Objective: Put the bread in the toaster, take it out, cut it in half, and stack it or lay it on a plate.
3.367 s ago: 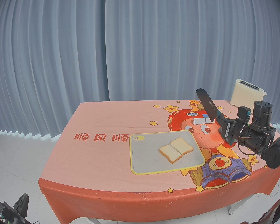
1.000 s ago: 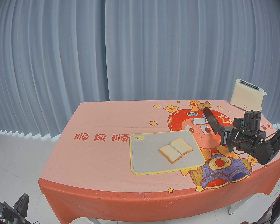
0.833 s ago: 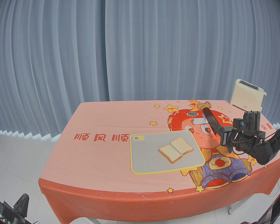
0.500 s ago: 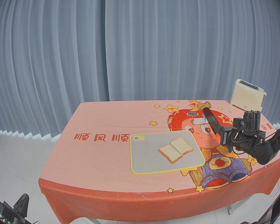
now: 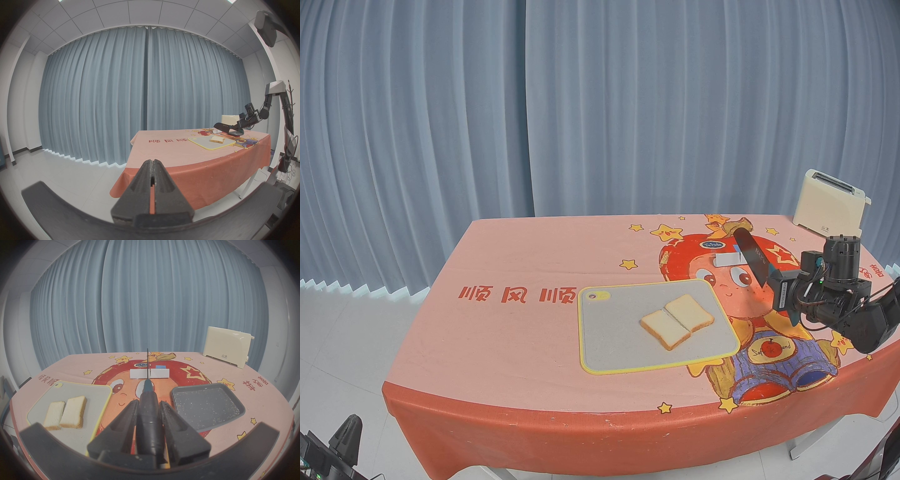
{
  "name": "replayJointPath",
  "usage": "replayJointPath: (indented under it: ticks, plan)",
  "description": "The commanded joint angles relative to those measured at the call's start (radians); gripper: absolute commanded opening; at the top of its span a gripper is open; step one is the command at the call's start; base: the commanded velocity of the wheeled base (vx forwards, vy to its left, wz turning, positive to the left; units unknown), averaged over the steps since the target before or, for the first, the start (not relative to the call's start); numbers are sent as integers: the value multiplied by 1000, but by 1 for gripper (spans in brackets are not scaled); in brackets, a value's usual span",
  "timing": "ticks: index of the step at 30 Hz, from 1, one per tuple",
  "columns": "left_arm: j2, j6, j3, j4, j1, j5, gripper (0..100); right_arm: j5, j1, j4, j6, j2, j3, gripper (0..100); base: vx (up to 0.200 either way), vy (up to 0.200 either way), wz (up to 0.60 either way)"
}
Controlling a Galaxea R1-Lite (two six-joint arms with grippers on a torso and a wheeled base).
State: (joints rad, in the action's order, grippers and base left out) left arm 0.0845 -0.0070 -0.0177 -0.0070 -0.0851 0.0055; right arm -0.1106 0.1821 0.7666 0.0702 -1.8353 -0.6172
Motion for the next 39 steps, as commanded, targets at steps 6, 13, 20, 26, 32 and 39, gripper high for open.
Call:
replayJointPath:
  ticks: [6, 13, 20, 26, 32, 39]
  plan:
    - [1, -1, 18, 1, 1, 1, 0, 0, -1, 2, -1, -12, 1, 0, 0, 0, 0]
    - [1, -1, 18, -1, -1, 1, 0, -4, -1, 2, -1, -15, 1, 0, 0, 0, 0]
    - [1, -1, 18, -1, -1, 1, 0, -6, -1, 2, -1, -25, -1, 0, 0, 0, 0]
    - [1, -1, 18, -1, -1, 1, 0, -4, 0, 2, -1, -33, -1, 0, 0, 0, 0]
    - [1, -1, 18, -1, -1, 1, 0, -6, 0, 2, -1, -42, -1, 0, 0, 0, 0]
    - [1, -1, 18, -1, -1, 1, 0, -9, 2, 2, -1, -55, -1, 0, 0, 0, 0]
